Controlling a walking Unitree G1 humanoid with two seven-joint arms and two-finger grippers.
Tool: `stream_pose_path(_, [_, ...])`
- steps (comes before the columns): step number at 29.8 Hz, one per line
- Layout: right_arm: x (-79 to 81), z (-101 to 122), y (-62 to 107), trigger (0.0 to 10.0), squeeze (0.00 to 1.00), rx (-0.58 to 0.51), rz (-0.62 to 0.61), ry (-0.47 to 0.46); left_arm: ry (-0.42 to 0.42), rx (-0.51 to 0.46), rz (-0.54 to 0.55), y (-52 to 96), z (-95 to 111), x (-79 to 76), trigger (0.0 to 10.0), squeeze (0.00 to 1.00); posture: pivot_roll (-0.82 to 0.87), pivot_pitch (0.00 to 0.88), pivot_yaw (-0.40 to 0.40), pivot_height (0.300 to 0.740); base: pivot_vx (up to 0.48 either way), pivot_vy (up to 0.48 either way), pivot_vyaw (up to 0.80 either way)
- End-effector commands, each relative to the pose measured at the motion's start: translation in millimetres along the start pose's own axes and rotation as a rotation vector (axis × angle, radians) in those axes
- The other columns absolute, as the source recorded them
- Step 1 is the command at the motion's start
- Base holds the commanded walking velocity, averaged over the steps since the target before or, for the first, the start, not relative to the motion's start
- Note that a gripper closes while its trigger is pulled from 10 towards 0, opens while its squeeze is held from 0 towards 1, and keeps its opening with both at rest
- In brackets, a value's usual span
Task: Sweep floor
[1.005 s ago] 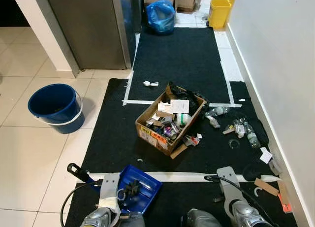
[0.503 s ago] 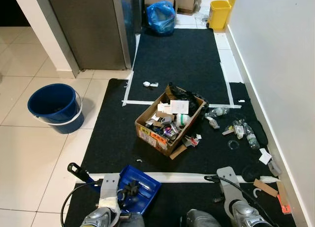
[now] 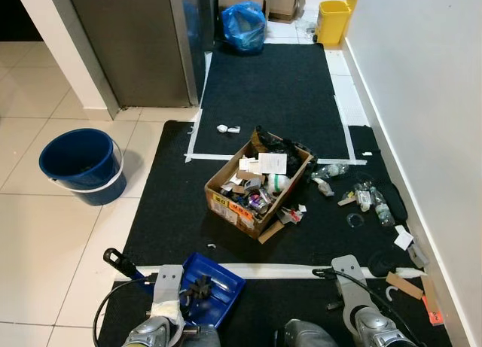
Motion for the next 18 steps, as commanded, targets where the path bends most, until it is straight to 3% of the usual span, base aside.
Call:
stream_pose_path(1, [2.5, -13.5, 1.5, 10.0, 0.00, 0.054, 0.014, 0.024, 0.013, 0.007, -0.006, -0.5, -2.3, -2.2, 10.0, 0.00, 0.17, 0.000, -0.027, 0.740, 0.000, 0.000, 0.00])
stream_pose_path(18, [4.7, -13.2, 1.4, 10.0, 0.00, 0.053, 0.018, 0.028, 0.012, 0.008, -0.002, -0.6, -2.8, -2.1, 10.0, 0.00, 0.17, 0.000, -0.026, 0.740, 0.000, 0.000, 0.00])
Point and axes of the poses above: a point about 5 cm out from each wrist's last joint towards the gripper, its own y axis pointing back from the gripper into the wrist, its own z axis along the axis of the wrist's last joint, x = y × z, the point moved 6 cm from there along -y, pointing out of the wrist towards the gripper, and after that the axes turned 6 degrees about y, right-handed, at the moved point
